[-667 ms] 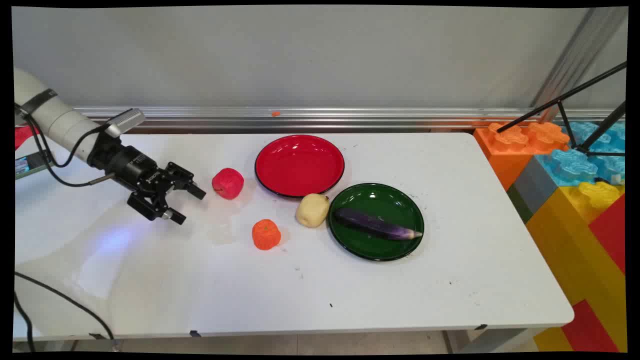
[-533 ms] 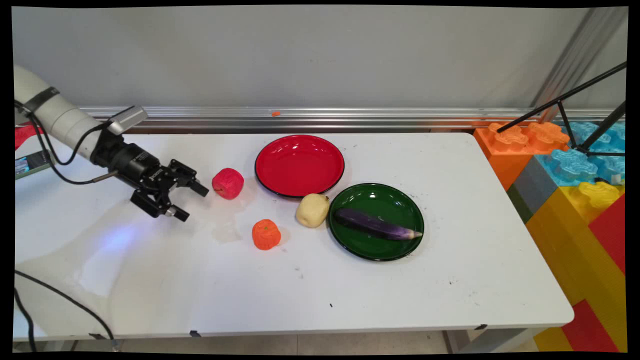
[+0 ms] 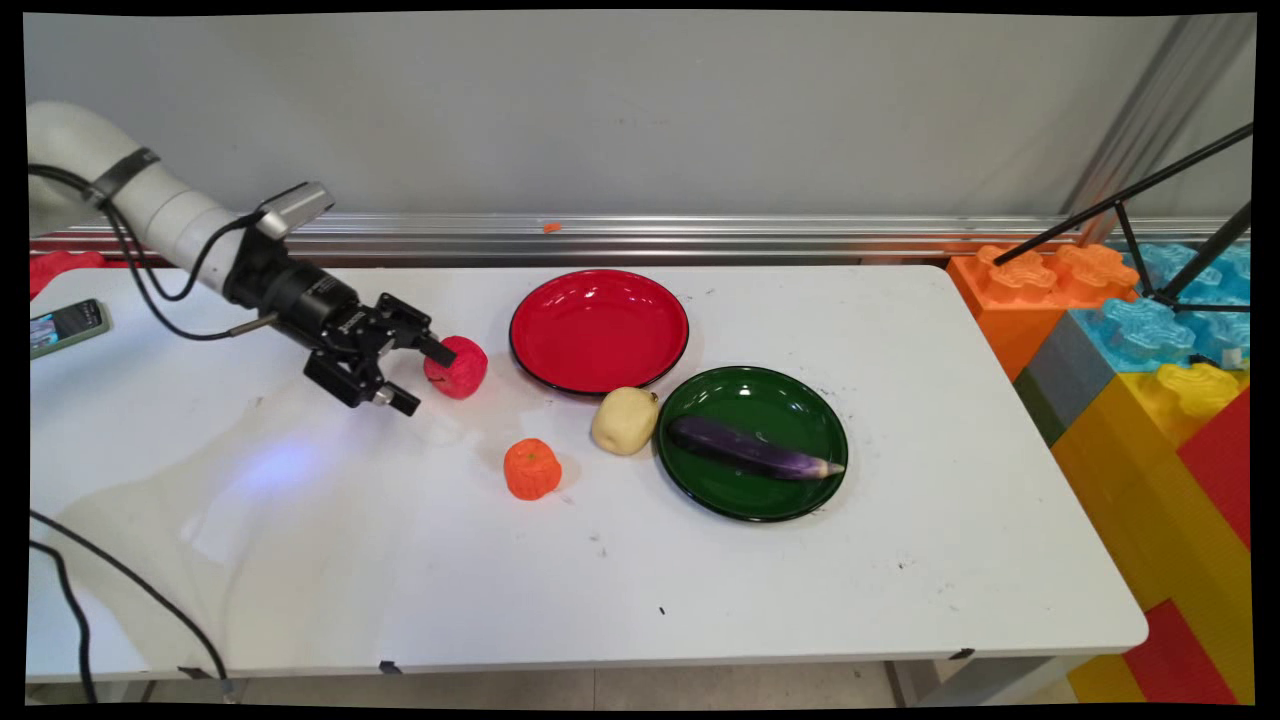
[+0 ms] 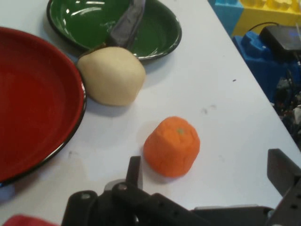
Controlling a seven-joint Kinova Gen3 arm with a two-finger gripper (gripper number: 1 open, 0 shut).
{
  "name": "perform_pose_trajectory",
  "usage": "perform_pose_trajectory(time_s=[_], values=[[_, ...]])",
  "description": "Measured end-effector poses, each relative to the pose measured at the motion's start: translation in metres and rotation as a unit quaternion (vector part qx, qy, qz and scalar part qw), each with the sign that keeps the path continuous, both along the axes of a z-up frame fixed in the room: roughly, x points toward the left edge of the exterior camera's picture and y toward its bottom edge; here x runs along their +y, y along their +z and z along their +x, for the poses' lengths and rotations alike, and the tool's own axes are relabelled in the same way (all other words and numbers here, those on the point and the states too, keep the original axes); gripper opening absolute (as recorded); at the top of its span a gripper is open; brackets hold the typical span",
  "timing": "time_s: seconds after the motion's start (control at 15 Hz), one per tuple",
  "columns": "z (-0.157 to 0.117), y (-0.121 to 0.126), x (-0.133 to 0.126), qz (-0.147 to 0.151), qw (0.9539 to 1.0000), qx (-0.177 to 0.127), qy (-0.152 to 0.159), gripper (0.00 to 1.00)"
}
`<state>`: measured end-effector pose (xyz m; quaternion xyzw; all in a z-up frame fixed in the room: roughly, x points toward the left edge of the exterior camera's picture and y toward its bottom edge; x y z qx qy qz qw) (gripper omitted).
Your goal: Pick up the eggplant from the green plate
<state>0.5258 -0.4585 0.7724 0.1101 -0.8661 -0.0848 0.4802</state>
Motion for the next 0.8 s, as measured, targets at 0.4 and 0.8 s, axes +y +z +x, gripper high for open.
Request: perform_pose_trajectory(time_s=[0.4, 0.8], values=[[-0.035, 0.009, -0.016, 0.018, 0.9995, -0.005, -0.026, 1.0], [-0.078, 0.016, -0.035, 0.022, 0.999, -0.003, -0.039, 1.0]])
